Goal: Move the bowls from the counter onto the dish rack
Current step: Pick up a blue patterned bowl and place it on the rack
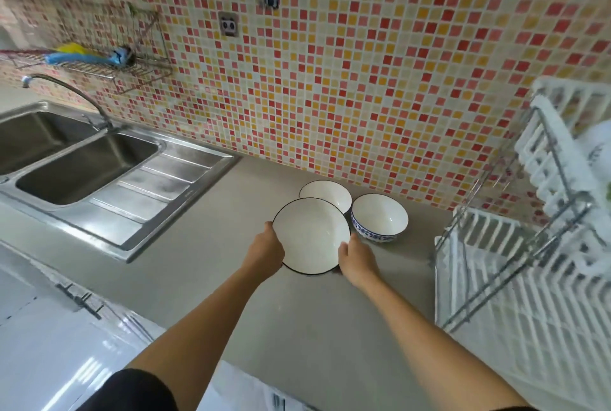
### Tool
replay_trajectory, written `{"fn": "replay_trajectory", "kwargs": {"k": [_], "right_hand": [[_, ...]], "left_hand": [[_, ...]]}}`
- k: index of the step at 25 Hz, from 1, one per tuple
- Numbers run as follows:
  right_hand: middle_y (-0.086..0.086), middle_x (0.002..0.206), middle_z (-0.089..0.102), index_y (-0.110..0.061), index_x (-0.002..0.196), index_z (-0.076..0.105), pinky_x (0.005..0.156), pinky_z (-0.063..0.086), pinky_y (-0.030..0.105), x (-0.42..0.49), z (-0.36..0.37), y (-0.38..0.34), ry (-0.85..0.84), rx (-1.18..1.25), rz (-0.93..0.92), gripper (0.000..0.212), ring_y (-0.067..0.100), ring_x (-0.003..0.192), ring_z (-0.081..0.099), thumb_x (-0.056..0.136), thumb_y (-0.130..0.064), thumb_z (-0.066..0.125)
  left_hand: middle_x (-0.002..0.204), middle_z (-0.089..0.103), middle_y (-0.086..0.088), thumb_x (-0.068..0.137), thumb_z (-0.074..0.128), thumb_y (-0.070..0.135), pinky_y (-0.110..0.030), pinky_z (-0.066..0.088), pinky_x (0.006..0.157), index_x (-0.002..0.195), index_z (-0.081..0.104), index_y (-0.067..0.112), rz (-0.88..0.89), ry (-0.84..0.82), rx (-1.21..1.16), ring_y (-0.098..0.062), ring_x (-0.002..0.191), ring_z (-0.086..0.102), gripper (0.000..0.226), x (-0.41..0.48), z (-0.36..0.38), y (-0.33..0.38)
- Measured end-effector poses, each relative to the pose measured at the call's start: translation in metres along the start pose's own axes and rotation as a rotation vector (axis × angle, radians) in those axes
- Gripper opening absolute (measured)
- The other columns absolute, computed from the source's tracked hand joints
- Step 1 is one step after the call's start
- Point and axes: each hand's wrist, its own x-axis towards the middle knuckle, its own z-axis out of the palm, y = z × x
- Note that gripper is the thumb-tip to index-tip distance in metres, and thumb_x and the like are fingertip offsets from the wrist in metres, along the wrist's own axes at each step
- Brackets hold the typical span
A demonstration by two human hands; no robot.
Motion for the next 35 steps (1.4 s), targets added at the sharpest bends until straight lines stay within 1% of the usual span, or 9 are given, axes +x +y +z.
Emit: {"fn": "replay_trajectory", "kwargs": {"k": [6,9,14,18,21,25,30,33,35], "right_hand": [[0.018,0.11,0.064,0.0,0.124,0.043,0.071,0.044,0.035,-0.087,-0.088,-0.039,0.36,0.157,-0.217,0.031,0.034,0.099,0.061,0.099,-0.016,0.035],[0.011,0.099,0.064,-0.003,0.119,0.044,0.053,0.041,0.025,-0.124,-0.136,-0.041,0.506,0.176,-0.339,0.026,0.028,0.084,0.062,0.099,-0.016,0.035],[-0.001,0.096,0.061,-0.009,0.122,0.045,0.059,0.043,0.01,-0.179,-0.218,-0.036,0.729,0.223,-0.51,0.026,0.013,0.078,0.057,0.098,-0.018,0.039],[-0.014,0.093,0.061,-0.028,0.101,0.043,0.078,0.053,0.017,-0.23,-0.282,-0.02,0.694,0.509,-0.492,0.019,0.0,0.083,0.061,0.093,-0.045,0.043],[-0.011,0.1,0.055,-0.028,0.11,0.038,0.09,0.054,0.044,-0.243,-0.333,0.019,0.612,0.685,-0.354,0.061,0.019,0.1,0.06,0.073,-0.076,0.029],[0.004,0.126,0.057,-0.029,0.134,0.033,0.073,0.06,0.037,-0.243,-0.402,0.084,0.534,0.811,-0.239,0.117,0.022,0.104,0.066,0.04,-0.097,0.041],[0.01,0.118,0.059,-0.029,0.117,0.047,0.078,0.059,0.039,-0.246,-0.485,0.164,0.479,0.922,-0.284,0.05,0.022,0.095,0.064,0.078,-0.059,0.056],[0.0,0.12,0.058,-0.043,0.117,0.048,0.077,0.058,0.034,-0.239,-0.517,0.207,0.492,0.894,-0.375,0.043,0.019,0.099,0.062,0.075,-0.043,0.059],[-0.004,0.125,0.057,-0.048,0.119,0.047,0.085,0.055,0.034,-0.233,-0.532,0.231,0.456,0.752,-0.436,0.048,0.015,0.105,0.061,0.074,-0.043,0.063]], "left_hand": [[0.109,0.062,-0.024,0.096,0.031,0.003,-0.037,0.041,0.069,0.138,0.034,0.011,0.308,0.333,-0.122,-0.038,0.091,0.058,0.043,-0.102,-0.063,0.059],[0.105,0.062,-0.022,0.093,0.032,0.002,-0.042,0.048,0.074,0.135,0.037,0.013,0.43,0.437,-0.221,-0.04,0.09,0.058,0.044,-0.147,-0.079,0.092],[0.107,0.064,-0.007,0.097,0.043,0.021,-0.04,0.052,0.073,0.144,0.028,0.023,0.705,0.549,-0.307,-0.019,0.074,0.055,0.05,-0.211,-0.095,0.158],[0.099,0.061,0.002,0.092,0.042,0.053,-0.036,0.055,0.066,0.143,0.025,0.034,1.004,0.465,-0.391,-0.008,0.063,0.057,0.058,-0.251,-0.093,0.212],[0.108,0.062,0.004,0.086,0.033,0.061,-0.031,0.051,0.066,0.135,0.029,0.036,1.134,0.36,-0.456,-0.007,0.071,0.06,0.055,-0.271,-0.068,0.257],[0.097,0.06,0.007,0.091,0.027,0.061,-0.052,0.052,0.085,0.119,0.036,0.03,1.14,0.104,-0.629,-0.019,0.089,0.062,0.043,-0.297,-0.023,0.321],[0.09,0.046,0.018,0.089,0.023,0.066,-0.046,0.049,0.087,0.113,0.036,0.024,1.076,-0.183,-0.624,-0.011,0.089,0.054,0.051,-0.321,0.03,0.413],[0.099,0.047,0.01,0.068,0.026,0.089,-0.049,0.048,0.097,0.125,0.037,0.026,1.048,-0.3,-0.489,-0.012,0.098,0.055,0.086,-0.313,0.052,0.46],[0.121,0.047,0.005,0.065,0.035,0.089,-0.046,0.043,0.103,0.128,0.031,0.032,1.061,-0.408,-0.387,-0.018,0.113,0.053,0.085,-0.305,0.068,0.482]]}}
